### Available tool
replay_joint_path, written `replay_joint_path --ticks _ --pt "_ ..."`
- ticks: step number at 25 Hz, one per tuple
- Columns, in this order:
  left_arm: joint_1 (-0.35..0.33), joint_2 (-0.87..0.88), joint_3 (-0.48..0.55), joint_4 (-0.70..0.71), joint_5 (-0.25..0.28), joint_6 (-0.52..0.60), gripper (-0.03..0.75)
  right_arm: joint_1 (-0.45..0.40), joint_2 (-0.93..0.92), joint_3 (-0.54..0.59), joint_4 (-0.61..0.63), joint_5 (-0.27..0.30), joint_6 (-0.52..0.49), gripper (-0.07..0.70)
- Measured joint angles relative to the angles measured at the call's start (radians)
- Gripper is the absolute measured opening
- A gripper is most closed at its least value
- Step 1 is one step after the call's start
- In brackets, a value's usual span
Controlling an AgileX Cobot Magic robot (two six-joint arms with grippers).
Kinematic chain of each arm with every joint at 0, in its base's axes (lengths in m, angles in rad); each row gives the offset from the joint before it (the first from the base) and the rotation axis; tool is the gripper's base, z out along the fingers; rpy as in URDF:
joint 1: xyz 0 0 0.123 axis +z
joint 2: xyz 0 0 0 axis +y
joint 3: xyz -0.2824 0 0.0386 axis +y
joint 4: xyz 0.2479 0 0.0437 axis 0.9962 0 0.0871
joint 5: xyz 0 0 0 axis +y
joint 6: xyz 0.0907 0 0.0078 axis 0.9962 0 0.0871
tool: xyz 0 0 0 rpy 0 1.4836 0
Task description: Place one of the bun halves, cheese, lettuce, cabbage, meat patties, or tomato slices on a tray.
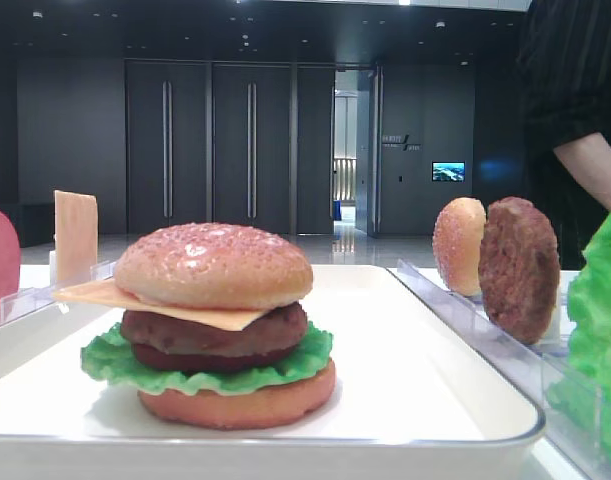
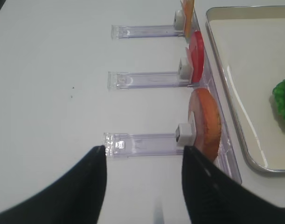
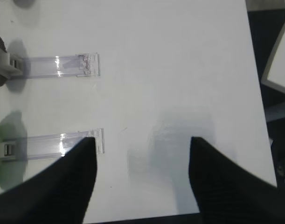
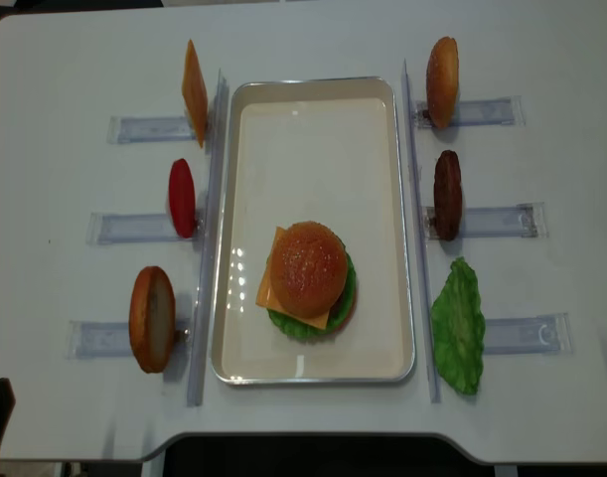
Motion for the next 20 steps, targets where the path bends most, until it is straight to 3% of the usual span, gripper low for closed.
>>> replay_joint_path --ticks 5,20 --pt "0.000 0.000 0.000 0.000 0.000 0.000 0.398 0.000 -0.198 0.075 0.009 0.002 -0.023 0.415" --pt "0.000 0.000 0.000 0.000 0.000 0.000 0.398 0.000 -0.568 0.323 0.062 0.003 -0.038 0.415"
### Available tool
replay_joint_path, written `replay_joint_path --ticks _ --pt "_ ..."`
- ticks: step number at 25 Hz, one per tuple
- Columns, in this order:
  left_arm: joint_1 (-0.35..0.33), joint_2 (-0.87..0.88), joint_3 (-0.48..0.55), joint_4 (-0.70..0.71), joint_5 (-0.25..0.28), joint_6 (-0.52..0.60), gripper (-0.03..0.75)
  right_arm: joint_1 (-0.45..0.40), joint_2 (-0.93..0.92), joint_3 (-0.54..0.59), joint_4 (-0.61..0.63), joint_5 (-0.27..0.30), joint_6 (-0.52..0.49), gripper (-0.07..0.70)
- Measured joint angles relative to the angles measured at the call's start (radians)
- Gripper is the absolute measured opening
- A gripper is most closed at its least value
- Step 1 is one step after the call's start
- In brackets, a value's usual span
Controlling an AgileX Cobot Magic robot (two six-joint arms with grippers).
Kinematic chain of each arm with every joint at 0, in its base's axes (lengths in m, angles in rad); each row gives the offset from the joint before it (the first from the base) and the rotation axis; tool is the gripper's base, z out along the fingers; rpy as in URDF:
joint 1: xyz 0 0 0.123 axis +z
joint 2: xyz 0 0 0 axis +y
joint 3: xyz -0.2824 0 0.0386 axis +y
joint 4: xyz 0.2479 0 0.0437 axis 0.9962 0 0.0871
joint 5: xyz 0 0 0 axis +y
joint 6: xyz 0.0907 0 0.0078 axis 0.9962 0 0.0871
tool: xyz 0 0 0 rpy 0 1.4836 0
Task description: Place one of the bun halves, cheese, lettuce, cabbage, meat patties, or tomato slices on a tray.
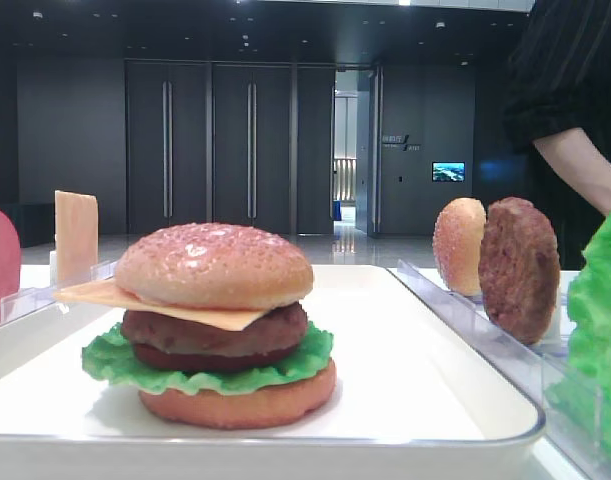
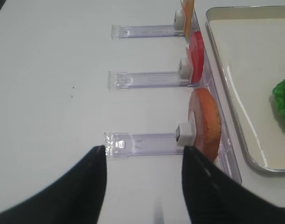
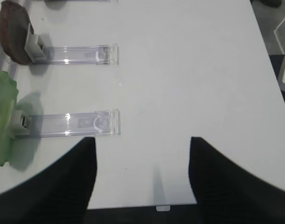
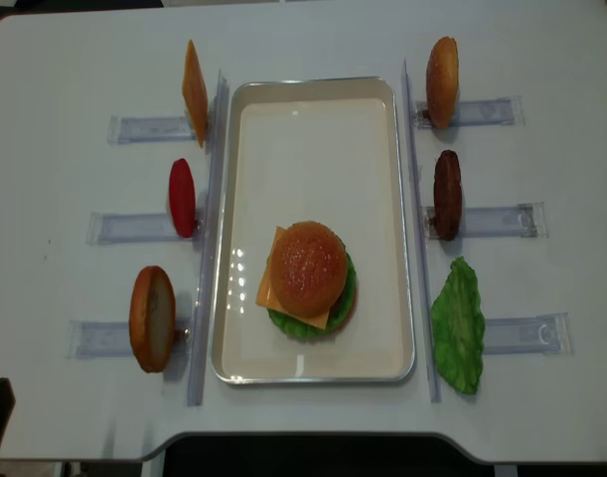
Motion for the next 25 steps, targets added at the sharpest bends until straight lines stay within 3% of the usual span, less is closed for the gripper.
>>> replay_joint_path --ticks 12,19,25 --pt "0.000 0.000 0.000 0.000 0.000 0.000 0.398 0.000 -0.180 0.052 0.000 0.003 -0.001 0.415" --pt "0.000 0.000 0.000 0.000 0.000 0.000 0.398 0.003 -0.211 0.053 0.036 0.003 -0.051 0.415" --pt "0.000 0.000 0.000 0.000 0.000 0.000 0.391 0.079 -0.211 0.053 0.078 0.003 -0.088 0.415"
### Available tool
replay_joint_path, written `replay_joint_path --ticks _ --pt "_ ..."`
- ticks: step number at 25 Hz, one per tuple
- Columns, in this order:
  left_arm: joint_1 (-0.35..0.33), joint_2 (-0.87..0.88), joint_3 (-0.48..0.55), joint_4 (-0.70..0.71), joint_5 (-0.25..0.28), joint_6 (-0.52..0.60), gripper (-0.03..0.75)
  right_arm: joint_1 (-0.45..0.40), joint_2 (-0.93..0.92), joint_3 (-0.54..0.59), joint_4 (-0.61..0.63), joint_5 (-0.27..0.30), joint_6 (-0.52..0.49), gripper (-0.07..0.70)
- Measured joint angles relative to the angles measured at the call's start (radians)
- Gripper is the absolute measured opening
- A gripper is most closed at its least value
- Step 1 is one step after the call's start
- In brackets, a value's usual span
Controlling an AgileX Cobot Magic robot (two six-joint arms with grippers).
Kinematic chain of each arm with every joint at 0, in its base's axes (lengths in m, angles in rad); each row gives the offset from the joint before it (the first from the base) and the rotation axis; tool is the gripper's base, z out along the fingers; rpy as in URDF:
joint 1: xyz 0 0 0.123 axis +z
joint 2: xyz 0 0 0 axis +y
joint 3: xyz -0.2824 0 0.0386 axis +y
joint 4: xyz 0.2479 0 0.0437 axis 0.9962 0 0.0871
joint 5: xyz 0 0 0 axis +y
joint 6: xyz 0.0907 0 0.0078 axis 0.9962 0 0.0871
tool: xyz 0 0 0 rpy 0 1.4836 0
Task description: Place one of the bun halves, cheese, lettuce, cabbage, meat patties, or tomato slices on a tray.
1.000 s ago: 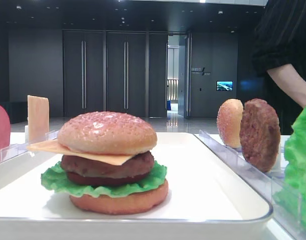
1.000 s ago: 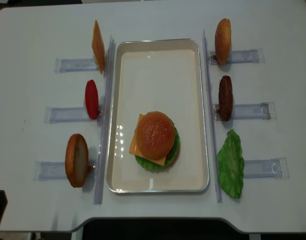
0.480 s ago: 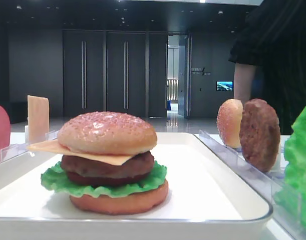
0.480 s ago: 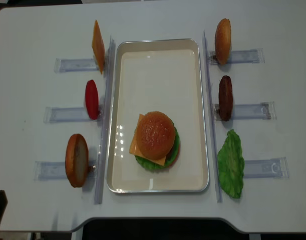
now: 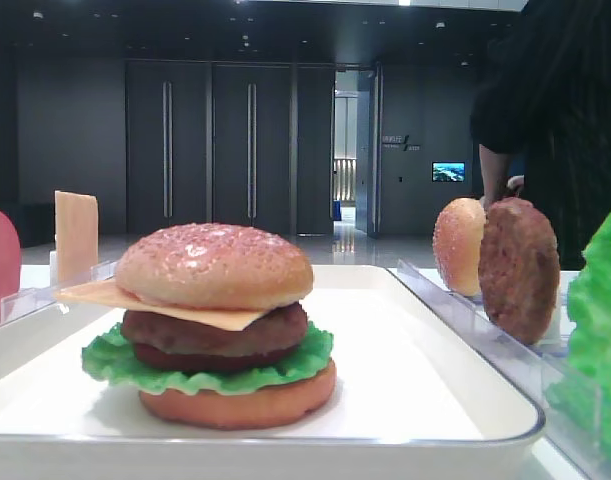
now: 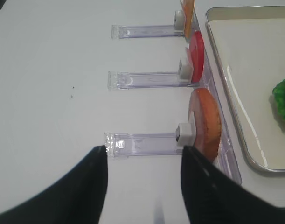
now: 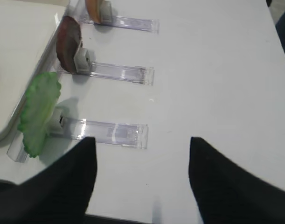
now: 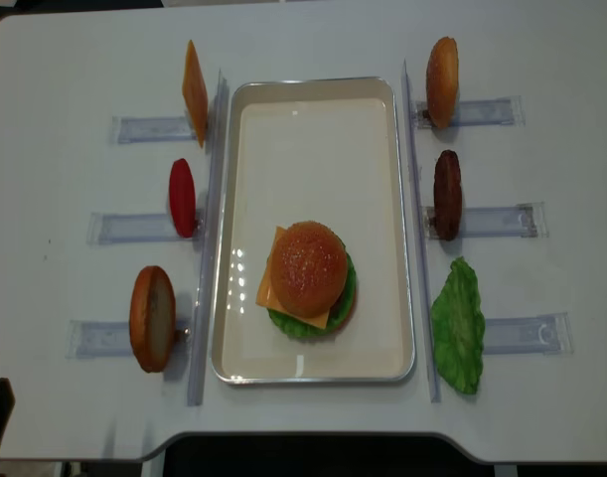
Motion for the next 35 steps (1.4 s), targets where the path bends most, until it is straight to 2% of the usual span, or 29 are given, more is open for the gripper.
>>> replay_joint_path --ticks 6,10,14,17,19,35 --pt "0.000 0.000 0.000 0.000 0.000 0.000 0.365 0.083 -0.001 0.010 0.000 -0.002 0.006 0.415" --pt "0.000 0.000 0.000 0.000 0.000 0.000 0.357 0.089 -0.003 0.037 0.001 -0.056 0.018 0.415" --pt "0.000 0.000 0.000 0.000 0.000 0.000 0.354 0.089 -0.004 0.048 -0.024 -0.079 0.085 0.415" --pt "0.000 0.000 0.000 0.000 0.000 0.000 0.351 0.089 -0.004 0.048 -0.086 -0.084 0.165 0.415" --pt "0.000 0.000 0.000 0.000 0.000 0.000 0.349 0.089 -0.004 0.049 -0.097 -0.088 0.177 0.415" --pt "0.000 0.000 0.000 0.000 0.000 0.000 0.334 0.089 -0.004 0.049 -0.103 -0.091 0.192 0.415"
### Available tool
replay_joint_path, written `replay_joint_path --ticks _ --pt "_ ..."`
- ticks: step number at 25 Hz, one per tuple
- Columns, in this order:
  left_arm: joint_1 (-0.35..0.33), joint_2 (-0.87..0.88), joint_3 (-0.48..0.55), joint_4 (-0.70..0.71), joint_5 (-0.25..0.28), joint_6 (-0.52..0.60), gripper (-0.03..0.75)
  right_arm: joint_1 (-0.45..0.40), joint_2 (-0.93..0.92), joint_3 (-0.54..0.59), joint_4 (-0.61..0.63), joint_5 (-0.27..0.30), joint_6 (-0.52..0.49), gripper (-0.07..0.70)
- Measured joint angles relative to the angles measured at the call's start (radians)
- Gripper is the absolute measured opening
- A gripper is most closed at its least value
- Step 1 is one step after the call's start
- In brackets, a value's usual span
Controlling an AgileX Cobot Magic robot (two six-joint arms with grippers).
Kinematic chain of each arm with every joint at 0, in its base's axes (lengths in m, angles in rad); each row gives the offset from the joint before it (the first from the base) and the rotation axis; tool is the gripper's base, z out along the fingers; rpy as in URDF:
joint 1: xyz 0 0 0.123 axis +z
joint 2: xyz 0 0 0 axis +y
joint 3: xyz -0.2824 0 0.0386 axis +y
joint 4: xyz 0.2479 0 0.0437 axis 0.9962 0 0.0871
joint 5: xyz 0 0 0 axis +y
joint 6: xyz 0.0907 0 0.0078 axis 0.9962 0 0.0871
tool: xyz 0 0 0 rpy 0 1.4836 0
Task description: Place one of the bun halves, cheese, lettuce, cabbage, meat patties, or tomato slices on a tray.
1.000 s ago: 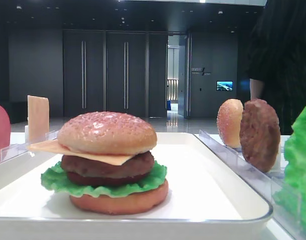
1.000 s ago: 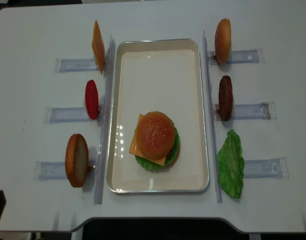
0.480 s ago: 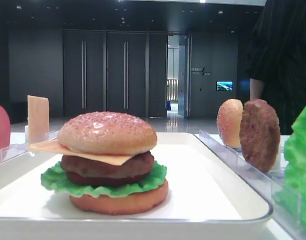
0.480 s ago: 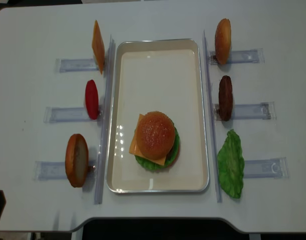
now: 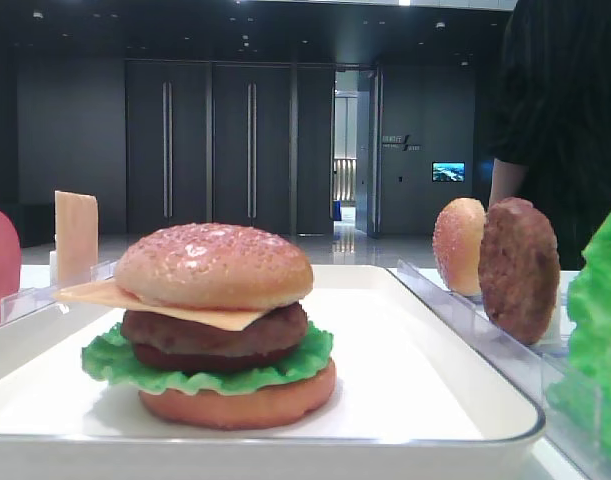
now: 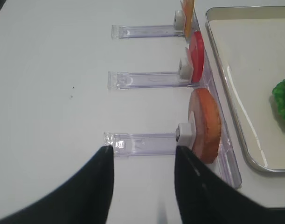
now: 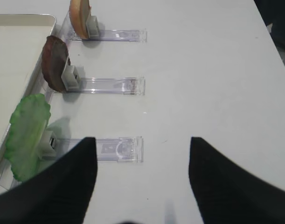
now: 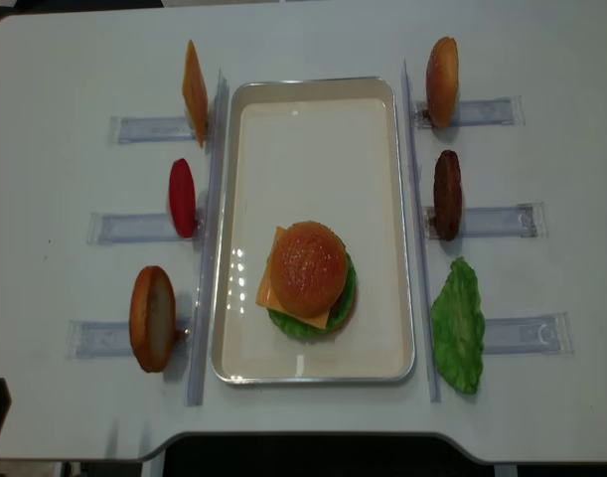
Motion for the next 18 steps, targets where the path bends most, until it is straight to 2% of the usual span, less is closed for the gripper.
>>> replay_joint_path --ticks 11,18 --pt "0.000 0.000 0.000 0.000 0.000 0.000 0.267 0.000 0.000 0.000 0.000 0.000 0.000 0.415" --pt "0.000 0.000 0.000 0.000 0.000 0.000 0.216 -0.046 0.000 0.000 0.000 -0.001 0.000 0.415"
